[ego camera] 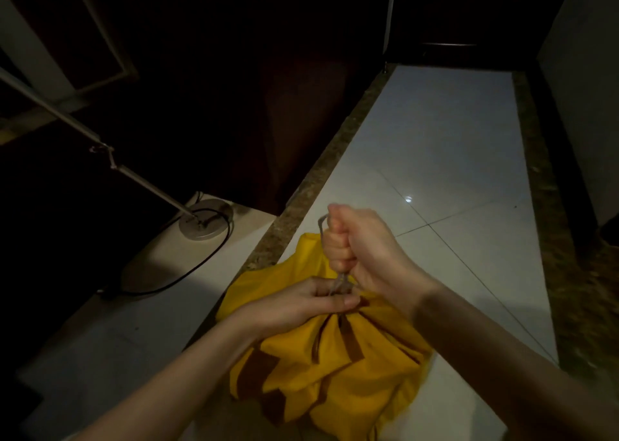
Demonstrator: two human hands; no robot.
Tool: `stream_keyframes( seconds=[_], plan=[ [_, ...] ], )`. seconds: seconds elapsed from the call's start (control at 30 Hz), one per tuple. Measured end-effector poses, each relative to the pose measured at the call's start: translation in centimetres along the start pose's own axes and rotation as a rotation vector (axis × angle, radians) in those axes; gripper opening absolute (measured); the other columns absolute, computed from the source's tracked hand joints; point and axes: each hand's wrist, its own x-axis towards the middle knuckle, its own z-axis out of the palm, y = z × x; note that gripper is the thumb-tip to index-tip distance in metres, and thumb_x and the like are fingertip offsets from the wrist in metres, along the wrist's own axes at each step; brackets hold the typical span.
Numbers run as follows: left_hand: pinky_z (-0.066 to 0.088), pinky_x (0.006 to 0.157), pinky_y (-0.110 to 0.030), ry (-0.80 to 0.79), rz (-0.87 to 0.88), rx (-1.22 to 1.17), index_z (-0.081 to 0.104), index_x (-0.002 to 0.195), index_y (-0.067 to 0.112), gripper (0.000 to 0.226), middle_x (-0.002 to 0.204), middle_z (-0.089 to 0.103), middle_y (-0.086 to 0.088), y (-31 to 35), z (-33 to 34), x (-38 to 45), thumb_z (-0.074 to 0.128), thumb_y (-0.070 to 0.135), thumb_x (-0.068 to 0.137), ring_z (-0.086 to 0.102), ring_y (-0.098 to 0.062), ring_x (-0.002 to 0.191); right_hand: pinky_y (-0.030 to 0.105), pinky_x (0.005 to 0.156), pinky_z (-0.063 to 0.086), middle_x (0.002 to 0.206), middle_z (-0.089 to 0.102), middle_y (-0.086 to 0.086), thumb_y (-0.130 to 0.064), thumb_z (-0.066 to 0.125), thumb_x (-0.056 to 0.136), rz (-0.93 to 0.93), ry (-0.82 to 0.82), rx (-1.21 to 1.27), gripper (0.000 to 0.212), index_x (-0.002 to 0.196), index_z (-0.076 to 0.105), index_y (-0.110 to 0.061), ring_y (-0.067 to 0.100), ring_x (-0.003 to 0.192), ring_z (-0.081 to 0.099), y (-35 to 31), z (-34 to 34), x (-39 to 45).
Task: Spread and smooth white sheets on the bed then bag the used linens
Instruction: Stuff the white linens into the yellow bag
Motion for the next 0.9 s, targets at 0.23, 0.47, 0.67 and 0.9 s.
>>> stream_keyframes(
  seconds=[0.23,0.47,0.67,0.9],
  plan=[
    [0.048,0.081,-0.014,0.141,0.146,-0.03,0.065,0.1,0.007,0.027,0.088,0.072,0.01,0.9,0.3,1.2,0.038,0.01,0.102,0.066,0.0,0.089,0.014,0.035,0.013,0.041,0.026,-0.01,-0.025,0.035,0.104,0.121,-0.128,-0.214,0.048,0.057,0.03,-0.019,0.002,0.033,0.02,-0.5,0.6,2.9],
    [0.046,0.079,-0.021,0.191,0.127,0.057,0.067,0.068,0.022,0.04,0.073,0.065,0.003,-2.0,2.5,2.8,0.043,0.034,0.097,0.06,-0.005,0.072,0.015,0.031,0.012,0.041,0.022,-0.008,-0.014,0.031,0.102,0.182,0.014,-0.004,0.044,0.059,0.025,-0.019,0.003,0.031,0.017,-0.5,-1.7,2.9],
    [0.047,0.07,-0.018,0.277,0.366,0.074,0.058,0.061,0.014,0.046,0.065,0.065,0.0,3.0,2.9,1.0,0.04,0.03,0.1,0.062,-0.007,0.064,0.011,0.028,0.011,0.037,0.018,-0.009,-0.015,0.03,0.1,0.027,-0.048,0.249,0.058,0.043,0.028,-0.021,0.002,0.026,0.016,-6.2,0.3,1.2],
    [0.045,0.065,-0.019,0.317,0.285,0.066,0.047,0.055,0.008,0.052,0.05,0.06,0.002,1.9,0.0,2.0,0.038,0.04,0.095,0.056,-0.007,0.054,0.014,0.03,0.012,0.037,0.024,-0.008,-0.022,0.027,0.106,0.067,-0.027,0.075,0.05,0.057,0.027,-0.017,0.002,0.027,0.019,-4.7,1.0,4.9]
  ],
)
